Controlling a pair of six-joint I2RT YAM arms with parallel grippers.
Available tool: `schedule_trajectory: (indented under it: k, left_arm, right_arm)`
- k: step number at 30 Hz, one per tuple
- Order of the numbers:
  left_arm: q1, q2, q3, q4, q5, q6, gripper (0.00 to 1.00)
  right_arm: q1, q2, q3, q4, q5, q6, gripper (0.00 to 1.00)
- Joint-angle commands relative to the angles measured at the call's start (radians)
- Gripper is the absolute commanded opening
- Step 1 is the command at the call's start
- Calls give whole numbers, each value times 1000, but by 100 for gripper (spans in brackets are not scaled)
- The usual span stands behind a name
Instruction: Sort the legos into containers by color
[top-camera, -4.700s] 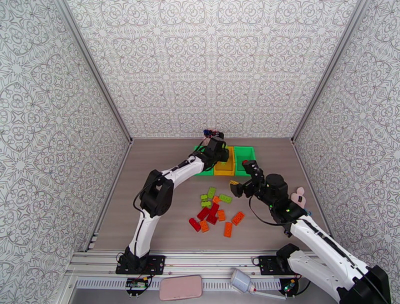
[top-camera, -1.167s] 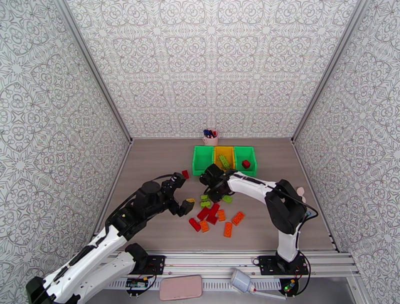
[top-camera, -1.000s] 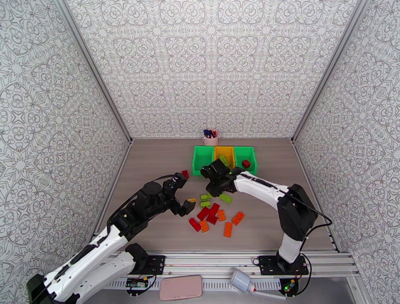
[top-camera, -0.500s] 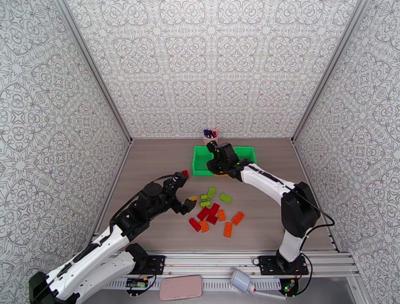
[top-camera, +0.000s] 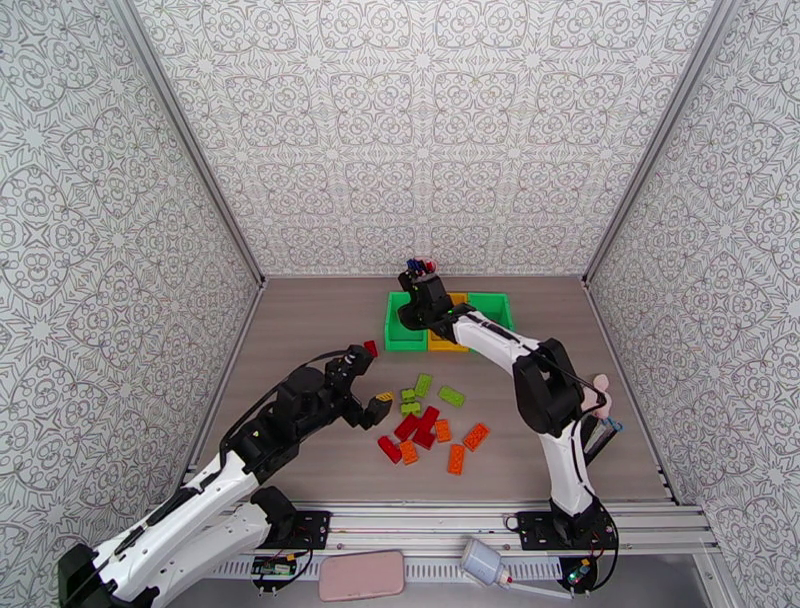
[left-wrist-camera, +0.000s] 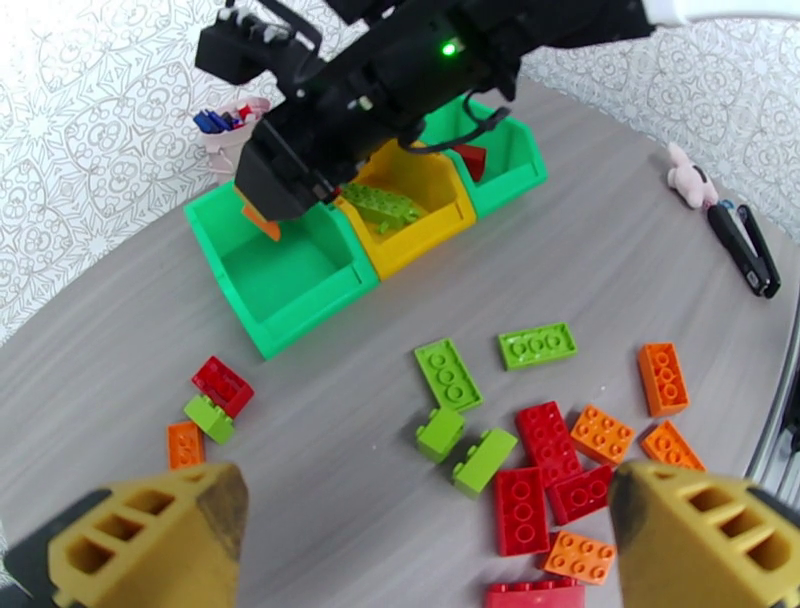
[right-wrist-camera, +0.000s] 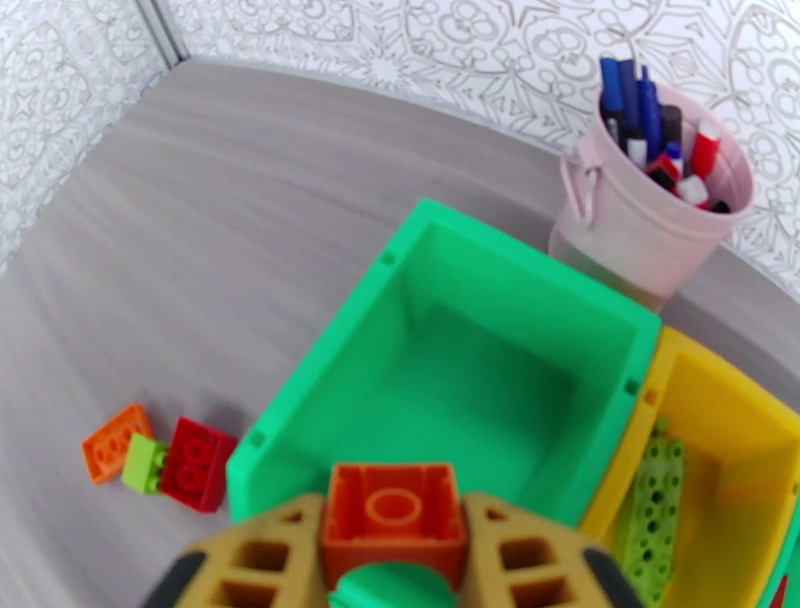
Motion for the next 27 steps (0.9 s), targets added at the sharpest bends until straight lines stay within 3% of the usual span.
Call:
schedule_trajectory:
  k: [1,10,15,21,27]
  left_arm:
    - [9,-22,-4,-16,-23,-22,100]
    - [20,-28,-2,-15,-46,-44,100]
    - [40,-21,8,-26,-104,-90,100]
    - [138,40,39,-91,-133,-190,100]
    - [261,170,92,-173,-138,-263,100]
  right_arm:
    - [-9,60,102,-38,13,8,27]
    - [-11,120,218,-113,15,36,34]
    - [-11,101,211,-131,23,40,55]
    - [-11,-3,114,-88,-3,32,70]
    - [-11,-186,-120,50,-93,-4,83]
